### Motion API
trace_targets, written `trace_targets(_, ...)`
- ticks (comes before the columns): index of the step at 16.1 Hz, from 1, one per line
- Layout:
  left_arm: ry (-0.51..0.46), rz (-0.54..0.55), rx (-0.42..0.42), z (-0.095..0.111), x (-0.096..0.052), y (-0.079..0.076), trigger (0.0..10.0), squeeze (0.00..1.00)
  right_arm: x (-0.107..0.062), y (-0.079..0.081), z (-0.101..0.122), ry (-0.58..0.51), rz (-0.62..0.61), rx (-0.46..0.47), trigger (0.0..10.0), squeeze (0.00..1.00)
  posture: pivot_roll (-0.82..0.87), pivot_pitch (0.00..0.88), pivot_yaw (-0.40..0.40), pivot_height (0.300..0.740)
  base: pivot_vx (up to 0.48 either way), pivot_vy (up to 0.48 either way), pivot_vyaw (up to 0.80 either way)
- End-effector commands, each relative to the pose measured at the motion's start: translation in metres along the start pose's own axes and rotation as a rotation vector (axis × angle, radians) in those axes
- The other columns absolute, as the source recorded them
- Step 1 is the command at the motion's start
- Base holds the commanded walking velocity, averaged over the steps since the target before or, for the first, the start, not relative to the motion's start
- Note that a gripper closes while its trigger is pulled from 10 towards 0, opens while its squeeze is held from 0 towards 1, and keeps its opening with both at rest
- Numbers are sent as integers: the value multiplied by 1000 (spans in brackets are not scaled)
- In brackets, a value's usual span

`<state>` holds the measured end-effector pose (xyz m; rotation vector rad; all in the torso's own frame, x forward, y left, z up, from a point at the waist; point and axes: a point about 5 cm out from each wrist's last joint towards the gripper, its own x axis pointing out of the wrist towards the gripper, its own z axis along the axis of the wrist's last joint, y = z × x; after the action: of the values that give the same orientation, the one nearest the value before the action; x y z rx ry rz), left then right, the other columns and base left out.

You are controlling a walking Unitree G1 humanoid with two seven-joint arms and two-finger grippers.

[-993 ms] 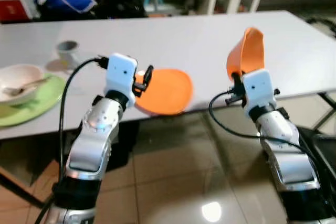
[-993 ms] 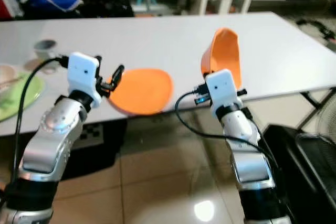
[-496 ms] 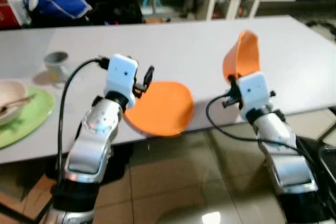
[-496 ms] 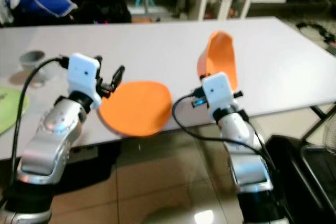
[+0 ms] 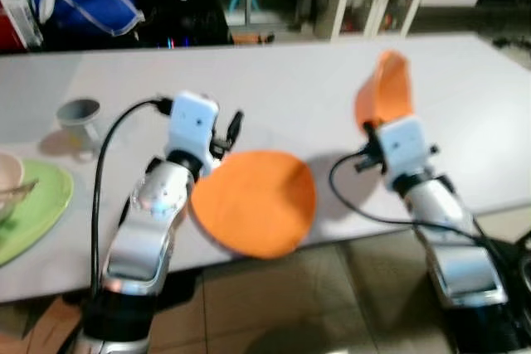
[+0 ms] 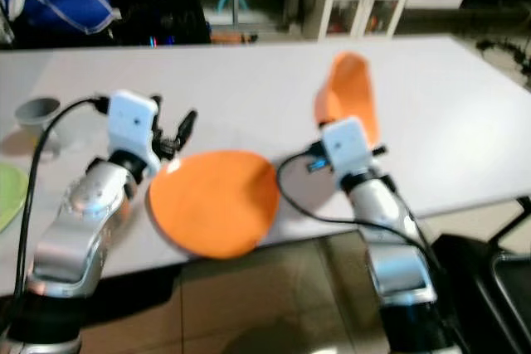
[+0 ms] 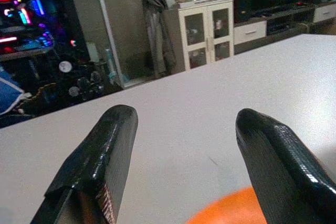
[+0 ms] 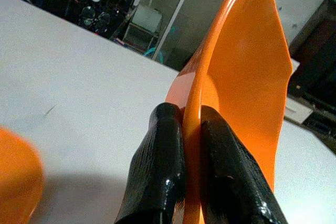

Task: Setting the table

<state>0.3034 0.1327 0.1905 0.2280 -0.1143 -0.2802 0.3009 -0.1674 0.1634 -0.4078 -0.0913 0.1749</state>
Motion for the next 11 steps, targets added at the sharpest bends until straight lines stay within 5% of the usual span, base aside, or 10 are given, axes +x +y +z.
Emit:
trace_targets(1, 13, 19, 25, 0, -2, 7, 10000, 0, 5, 3, 15, -68, 18, -4, 10000, 0, 10, 0, -53, 740, 356, 0, 0)
trace_targets(6, 12, -115, 79, -1, -4, 2, 10000, 0, 21, -12, 5, -6, 94, -127, 10000, 0, 13, 0, -52, 740, 0, 0, 0)
trace_targets(11, 62, -223, 181, 5, -4, 24, 10000, 0, 46, -12, -14, 101, 353, -340, 10000, 0, 46, 0, -50, 740, 0, 0, 0)
